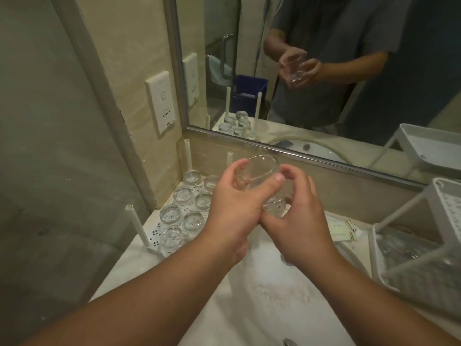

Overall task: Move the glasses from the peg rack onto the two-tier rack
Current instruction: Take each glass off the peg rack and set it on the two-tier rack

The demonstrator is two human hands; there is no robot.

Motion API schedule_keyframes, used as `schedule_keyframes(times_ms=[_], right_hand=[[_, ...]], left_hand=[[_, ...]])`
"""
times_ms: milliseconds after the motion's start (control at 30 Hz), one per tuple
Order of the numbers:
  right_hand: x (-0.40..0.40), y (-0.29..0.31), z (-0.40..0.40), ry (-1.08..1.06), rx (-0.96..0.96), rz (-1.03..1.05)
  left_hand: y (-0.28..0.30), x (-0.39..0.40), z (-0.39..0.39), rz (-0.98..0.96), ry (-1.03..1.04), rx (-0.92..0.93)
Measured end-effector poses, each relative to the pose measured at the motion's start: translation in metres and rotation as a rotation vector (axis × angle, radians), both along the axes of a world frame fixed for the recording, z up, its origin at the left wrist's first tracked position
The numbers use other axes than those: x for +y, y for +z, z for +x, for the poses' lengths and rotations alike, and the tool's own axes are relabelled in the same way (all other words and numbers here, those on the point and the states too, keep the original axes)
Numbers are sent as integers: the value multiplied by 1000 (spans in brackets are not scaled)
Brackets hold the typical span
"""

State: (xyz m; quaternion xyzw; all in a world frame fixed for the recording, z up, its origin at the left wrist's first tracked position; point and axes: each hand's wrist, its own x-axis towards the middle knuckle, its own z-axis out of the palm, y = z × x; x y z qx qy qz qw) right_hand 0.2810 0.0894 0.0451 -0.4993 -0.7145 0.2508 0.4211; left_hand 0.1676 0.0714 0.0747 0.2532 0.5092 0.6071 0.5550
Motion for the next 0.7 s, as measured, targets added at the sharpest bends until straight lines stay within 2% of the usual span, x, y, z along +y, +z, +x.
schedule_keyframes(times_ms=[167,300,533,700], right_hand=[[-3,-3,25,-12,0,-126],[-9,-15,54,-77,-44,-180],[-25,-36,122,-180,-79,-234],[-42,-59,174,-276,-67,-269]], left_hand=[[-18,-1,17,159,-67,216],[-34,-2,40,205,-149,320],[-56,-6,106,173,-286,341],[-76,-10,159,110,-419,425]])
